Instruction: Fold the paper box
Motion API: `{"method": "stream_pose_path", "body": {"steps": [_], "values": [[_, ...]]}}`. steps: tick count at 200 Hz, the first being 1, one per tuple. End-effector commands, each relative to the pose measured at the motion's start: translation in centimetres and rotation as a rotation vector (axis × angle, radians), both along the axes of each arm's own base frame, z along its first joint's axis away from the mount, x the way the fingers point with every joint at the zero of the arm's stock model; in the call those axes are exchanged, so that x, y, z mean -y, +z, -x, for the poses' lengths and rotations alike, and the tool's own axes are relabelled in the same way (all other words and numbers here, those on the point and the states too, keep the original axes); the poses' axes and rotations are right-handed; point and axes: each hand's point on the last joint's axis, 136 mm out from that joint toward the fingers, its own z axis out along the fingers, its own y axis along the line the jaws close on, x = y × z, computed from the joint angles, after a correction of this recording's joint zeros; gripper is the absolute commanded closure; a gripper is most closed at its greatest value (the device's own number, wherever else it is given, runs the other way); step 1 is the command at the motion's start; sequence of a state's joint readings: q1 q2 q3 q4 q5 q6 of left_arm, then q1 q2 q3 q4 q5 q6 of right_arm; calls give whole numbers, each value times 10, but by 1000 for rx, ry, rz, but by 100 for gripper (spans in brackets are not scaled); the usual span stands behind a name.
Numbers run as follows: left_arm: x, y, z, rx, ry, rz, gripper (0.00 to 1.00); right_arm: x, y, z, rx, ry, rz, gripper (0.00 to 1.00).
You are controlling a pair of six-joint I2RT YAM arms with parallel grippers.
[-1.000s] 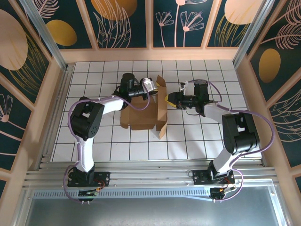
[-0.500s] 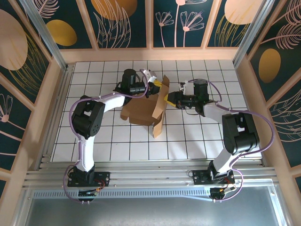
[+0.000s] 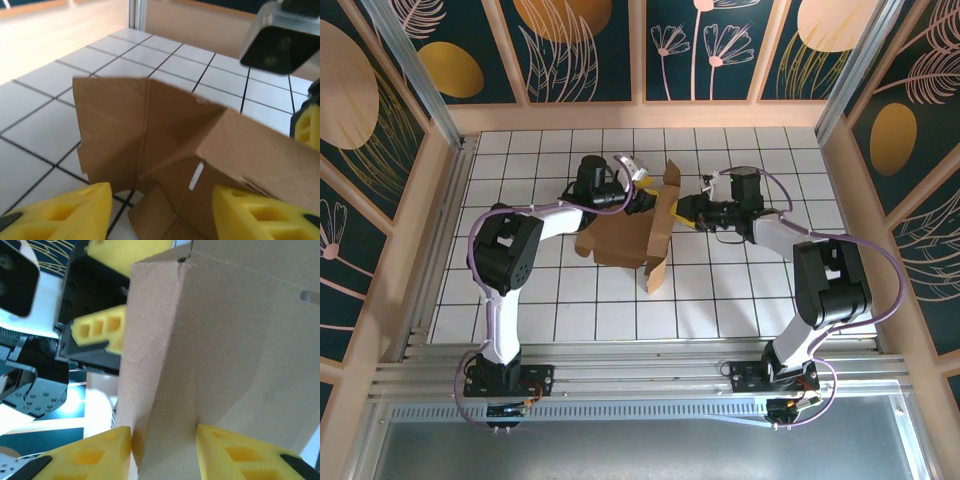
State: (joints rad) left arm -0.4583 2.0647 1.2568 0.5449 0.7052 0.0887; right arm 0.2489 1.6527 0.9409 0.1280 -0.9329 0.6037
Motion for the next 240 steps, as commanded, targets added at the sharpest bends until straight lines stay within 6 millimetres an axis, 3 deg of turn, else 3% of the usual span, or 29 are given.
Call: {"method": "stream_pose_path", "body": {"steps": [1,42,56,82,101,116,119,130,153,192,240], "values": [[-2,26,19,80,-23,20,41,8,-18,-4,-14,-6,125,61],[-36,59,35,47,153,101,40,8,-13,-8,-1,10,148,60],[-51,52,38,-83,266,137,41,7,-11,-10,5,19,150,61],[-100,-16,22,-416,654,-15,54,7,-10,-14,5,29,159,61],[-131,-66,34,-564,825,-176,58,7,-10,-17,7,37,168,61],[-145,-91,41,-625,900,-239,63,7,-10,-21,6,40,175,60],[-144,-86,35,-621,914,-231,65,7,-10,-22,6,40,176,60],[-151,-98,38,-673,967,-255,71,7,-11,-24,2,40,185,61],[-147,-116,47,-775,973,-252,80,8,-13,-26,2,42,196,60],[-117,-148,81,-923,836,-314,86,16,-15,-33,3,22,211,60],[-81,-150,131,-1051,722,-267,89,35,-19,-43,-21,43,240,57]]}}
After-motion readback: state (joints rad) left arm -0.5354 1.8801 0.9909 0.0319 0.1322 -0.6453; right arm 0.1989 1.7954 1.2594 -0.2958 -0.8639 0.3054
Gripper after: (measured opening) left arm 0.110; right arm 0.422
